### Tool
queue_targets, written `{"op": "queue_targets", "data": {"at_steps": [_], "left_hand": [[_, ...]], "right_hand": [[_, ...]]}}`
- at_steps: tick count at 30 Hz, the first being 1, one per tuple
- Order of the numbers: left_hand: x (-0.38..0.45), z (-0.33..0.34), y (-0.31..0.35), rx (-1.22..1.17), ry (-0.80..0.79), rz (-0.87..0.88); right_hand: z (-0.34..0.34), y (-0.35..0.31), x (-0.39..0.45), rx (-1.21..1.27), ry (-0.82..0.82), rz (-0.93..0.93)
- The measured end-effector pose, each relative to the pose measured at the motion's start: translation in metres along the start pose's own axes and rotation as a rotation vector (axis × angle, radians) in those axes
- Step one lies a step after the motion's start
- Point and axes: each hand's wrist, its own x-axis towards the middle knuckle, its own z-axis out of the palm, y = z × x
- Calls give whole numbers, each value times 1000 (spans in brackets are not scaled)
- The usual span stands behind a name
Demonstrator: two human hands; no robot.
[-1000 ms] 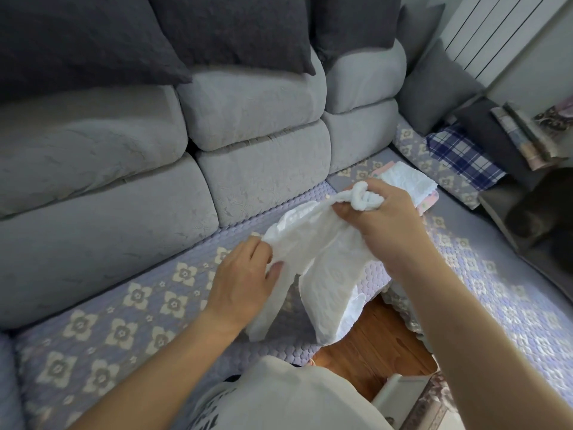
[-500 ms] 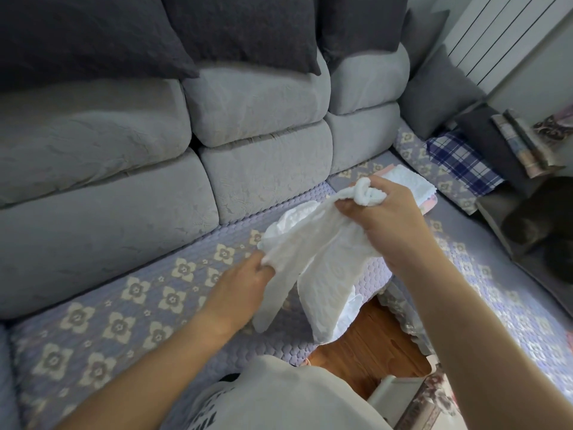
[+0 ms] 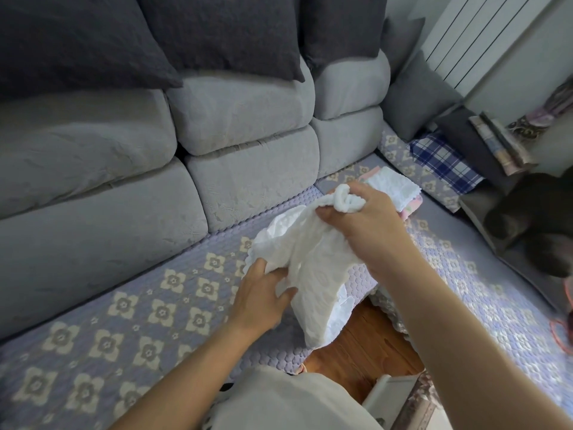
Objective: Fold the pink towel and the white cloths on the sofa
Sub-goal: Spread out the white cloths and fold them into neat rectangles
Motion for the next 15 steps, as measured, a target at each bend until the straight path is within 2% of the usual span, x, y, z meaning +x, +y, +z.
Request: {"op": "queue_targets", "data": {"at_steps": [4, 9, 11, 15], "left_hand": [[-4, -2, 0, -42, -49, 21], [-16, -15, -6, 7, 88, 64], [-18, -22, -8, 25, 113, 49], [-30, -34, -21, 45, 130, 126]], "right_hand": [[-7, 1, 4, 24, 44, -14], [-20, 10, 15, 43, 118, -29], [-24, 13, 17, 58, 137, -19], [-28, 16, 21, 58, 198, -8]]}}
